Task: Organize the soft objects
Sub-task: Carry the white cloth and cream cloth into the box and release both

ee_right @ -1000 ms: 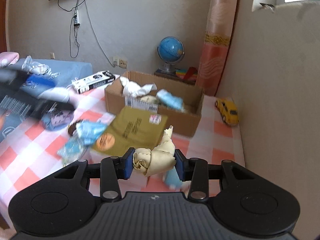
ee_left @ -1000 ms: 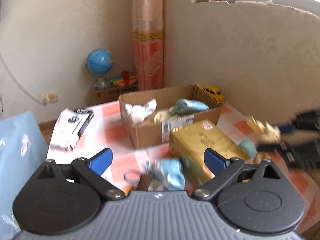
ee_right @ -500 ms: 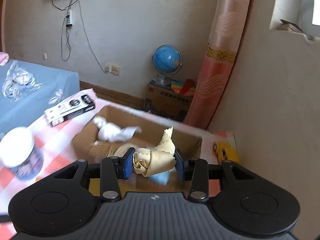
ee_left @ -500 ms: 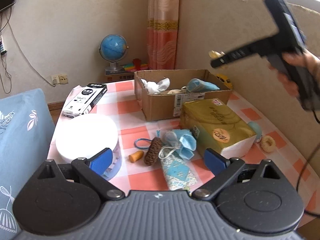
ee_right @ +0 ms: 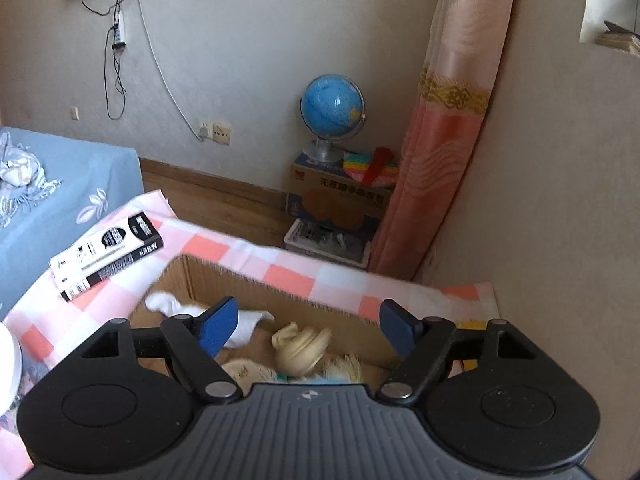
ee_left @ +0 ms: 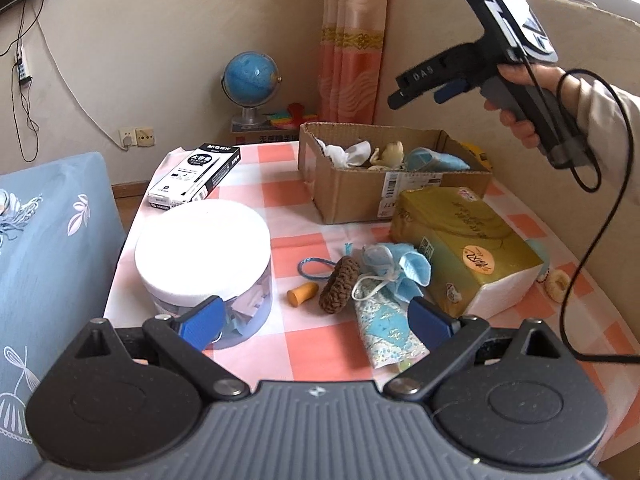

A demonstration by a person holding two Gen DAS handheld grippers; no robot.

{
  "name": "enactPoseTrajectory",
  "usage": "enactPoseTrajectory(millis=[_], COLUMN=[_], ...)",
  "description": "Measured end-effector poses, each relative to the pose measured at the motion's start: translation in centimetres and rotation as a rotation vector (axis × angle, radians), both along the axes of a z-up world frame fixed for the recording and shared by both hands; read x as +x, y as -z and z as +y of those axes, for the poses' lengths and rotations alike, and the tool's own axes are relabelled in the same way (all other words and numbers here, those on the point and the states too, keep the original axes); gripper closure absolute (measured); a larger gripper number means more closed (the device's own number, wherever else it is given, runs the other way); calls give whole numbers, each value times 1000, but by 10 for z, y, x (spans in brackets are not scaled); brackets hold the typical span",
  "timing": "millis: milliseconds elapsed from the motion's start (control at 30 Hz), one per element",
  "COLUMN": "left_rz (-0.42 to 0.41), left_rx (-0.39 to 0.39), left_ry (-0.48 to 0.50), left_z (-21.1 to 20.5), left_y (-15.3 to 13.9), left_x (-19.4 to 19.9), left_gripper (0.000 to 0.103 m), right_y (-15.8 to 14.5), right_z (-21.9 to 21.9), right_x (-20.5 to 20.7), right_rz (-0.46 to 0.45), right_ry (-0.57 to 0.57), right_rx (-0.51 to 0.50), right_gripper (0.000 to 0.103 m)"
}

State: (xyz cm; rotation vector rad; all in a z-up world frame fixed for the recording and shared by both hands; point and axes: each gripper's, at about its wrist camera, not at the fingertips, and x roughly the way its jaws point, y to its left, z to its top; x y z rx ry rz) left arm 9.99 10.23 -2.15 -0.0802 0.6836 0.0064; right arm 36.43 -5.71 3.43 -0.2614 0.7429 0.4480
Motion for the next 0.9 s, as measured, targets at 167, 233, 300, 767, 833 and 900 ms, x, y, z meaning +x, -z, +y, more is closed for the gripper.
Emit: enactPoseTrajectory(millis=[167,233,300,767,833,900], left_rz=[-3,-5,-4,5,6,8], left_rx=[2,1,2,28,35,38], left_ry=[19,30,39,56,63,69], left_z=[-5,-9,-11,-27,-30,-33], left_y=[-1,-2,-2,-5,-5,-5], left_x=[-1,-2,-4,-8,-8,-9], left_gripper=[5,5,5,5,5,5], right_y=[10,14,20,15,14,14], right_z=[-9,-13,-16,-71,-78,-85], right_x=[-14,-22,-30,-64,-74,-83], right_rz=[24,35,39,10,2,6], right_ry=[5,2,-7,104,114,119], right_rx=[-36,-56,-88,-104,-89,-66], right_gripper=[21,20,19,14,14,14])
